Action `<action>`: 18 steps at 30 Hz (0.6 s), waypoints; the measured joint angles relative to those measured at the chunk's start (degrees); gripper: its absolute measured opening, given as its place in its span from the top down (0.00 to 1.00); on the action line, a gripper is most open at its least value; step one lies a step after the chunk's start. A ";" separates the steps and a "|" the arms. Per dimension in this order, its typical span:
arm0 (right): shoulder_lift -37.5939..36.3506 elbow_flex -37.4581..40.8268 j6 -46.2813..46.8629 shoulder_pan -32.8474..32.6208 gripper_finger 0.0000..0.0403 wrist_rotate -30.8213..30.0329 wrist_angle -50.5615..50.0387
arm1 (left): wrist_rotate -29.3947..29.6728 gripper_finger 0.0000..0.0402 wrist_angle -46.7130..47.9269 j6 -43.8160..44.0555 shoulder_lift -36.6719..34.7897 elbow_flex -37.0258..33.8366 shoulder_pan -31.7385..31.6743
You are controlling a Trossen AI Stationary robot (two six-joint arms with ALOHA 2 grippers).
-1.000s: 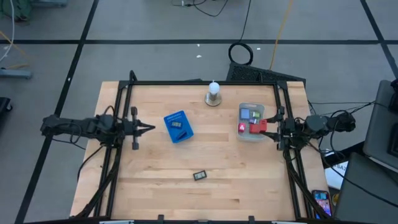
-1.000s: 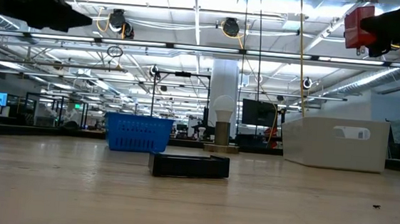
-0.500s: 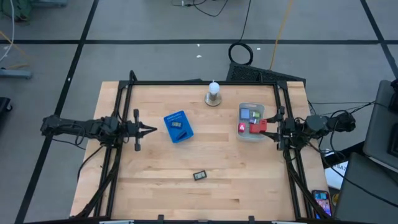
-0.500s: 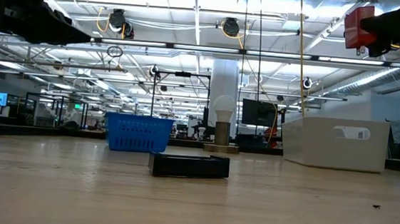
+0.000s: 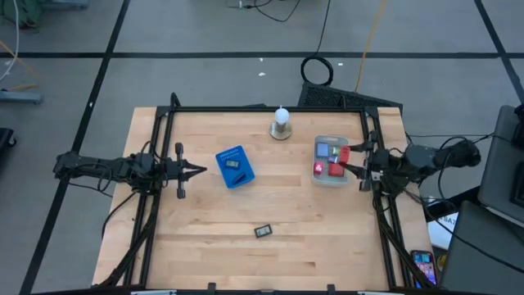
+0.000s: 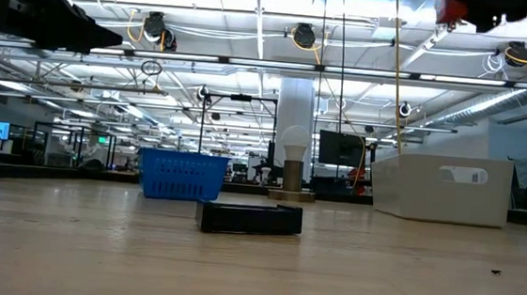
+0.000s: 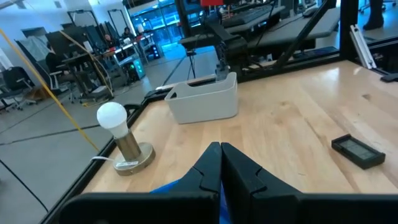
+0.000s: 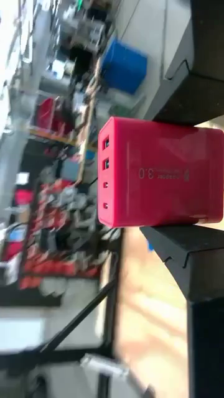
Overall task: Pick & Place Office items
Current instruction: Put the red charger adapter into the gray bin
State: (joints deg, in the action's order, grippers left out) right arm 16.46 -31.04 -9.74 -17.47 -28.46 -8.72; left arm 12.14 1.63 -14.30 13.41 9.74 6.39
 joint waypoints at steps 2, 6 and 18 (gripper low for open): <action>5.19 -4.17 0.26 0.58 0.50 -2.26 -3.15 | -0.02 0.97 0.02 0.04 0.00 0.00 0.00; 15.32 -13.40 4.86 3.64 0.50 -6.85 -14.05 | -0.08 0.99 0.05 0.02 0.00 0.00 0.00; 35.98 -25.00 16.40 22.48 0.50 1.95 -40.38 | -0.70 0.99 2.74 1.21 0.02 0.00 0.00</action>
State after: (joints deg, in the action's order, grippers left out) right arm 52.45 -56.04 6.66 5.01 -26.50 -49.10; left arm 11.44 4.36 -13.09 13.43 9.74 6.39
